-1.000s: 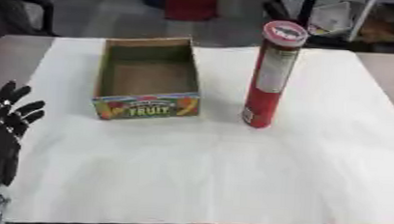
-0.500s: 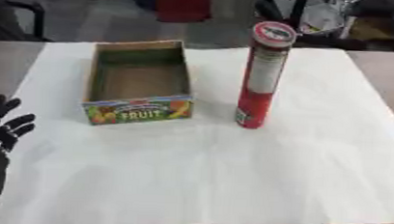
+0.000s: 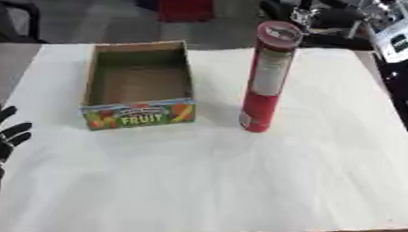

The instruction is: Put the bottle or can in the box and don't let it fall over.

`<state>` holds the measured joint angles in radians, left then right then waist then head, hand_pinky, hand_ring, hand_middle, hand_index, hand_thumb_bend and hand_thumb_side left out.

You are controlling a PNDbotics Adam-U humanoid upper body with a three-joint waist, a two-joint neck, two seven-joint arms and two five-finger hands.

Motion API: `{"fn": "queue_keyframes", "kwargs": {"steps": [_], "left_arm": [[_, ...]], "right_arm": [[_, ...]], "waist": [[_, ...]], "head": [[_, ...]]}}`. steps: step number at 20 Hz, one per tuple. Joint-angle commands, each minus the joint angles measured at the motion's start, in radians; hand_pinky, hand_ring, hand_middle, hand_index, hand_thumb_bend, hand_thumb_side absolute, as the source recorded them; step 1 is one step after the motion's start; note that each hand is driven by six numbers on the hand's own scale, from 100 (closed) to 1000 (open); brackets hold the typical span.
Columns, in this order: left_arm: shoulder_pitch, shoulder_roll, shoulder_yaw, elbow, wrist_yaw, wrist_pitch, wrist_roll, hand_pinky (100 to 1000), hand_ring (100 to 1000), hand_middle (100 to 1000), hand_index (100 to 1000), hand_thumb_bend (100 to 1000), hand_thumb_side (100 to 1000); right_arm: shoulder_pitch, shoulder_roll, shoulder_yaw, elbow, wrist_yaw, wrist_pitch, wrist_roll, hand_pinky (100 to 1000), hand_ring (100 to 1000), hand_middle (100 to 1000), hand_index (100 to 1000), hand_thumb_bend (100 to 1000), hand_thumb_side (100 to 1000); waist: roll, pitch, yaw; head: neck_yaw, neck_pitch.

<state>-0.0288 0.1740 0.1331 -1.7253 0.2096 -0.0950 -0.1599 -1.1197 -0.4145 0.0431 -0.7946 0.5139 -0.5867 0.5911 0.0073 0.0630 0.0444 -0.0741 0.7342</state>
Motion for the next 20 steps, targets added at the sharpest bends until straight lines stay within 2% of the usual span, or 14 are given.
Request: {"fn": "queue_keyframes", "kwargs": {"steps": [1,9,10,11,20], "left_arm": [[-0.009,0.005,0.0,-0.01,0.004,-0.001,-0.006,856,785,888,986,316,1000],[-0.008,0.006,0.001,-0.009,0.006,-0.001,-0.008,858,793,889,986,317,1000],[-0.008,0.006,0.001,-0.009,0.006,-0.001,-0.008,858,793,889,986,319,1000],[-0.008,0.007,0.001,-0.009,0.006,-0.002,-0.008,858,793,889,986,317,1000],[-0.007,0.009,0.004,-0.009,0.006,-0.002,-0.008,859,795,890,986,317,1000]], "right_arm": [[-0.03,-0.001,0.015,-0.019,0.01,-0.174,0.174,1000,1000,1000,1000,138,856],[-0.022,0.003,0.055,-0.058,-0.035,-0.202,0.235,1000,1000,1000,1000,140,868],[-0.021,0.003,0.061,-0.062,-0.039,-0.206,0.245,1000,1000,1000,1000,184,844],[-0.019,0.003,0.067,-0.066,-0.044,-0.21,0.255,1000,1000,1000,1000,143,872],[0.016,-0.026,0.13,-0.131,-0.09,-0.249,0.315,1000,1000,1000,1000,149,894]], "waist": [[0.0,-0.007,0.002],[-0.001,-0.009,0.0],[-0.001,-0.008,-0.001],[-0.001,-0.008,-0.001],[-0.003,-0.009,-0.007]], "head": [[-0.007,-0.015],[-0.01,-0.017],[-0.01,-0.018],[-0.011,-0.018],[-0.012,-0.017]]}}
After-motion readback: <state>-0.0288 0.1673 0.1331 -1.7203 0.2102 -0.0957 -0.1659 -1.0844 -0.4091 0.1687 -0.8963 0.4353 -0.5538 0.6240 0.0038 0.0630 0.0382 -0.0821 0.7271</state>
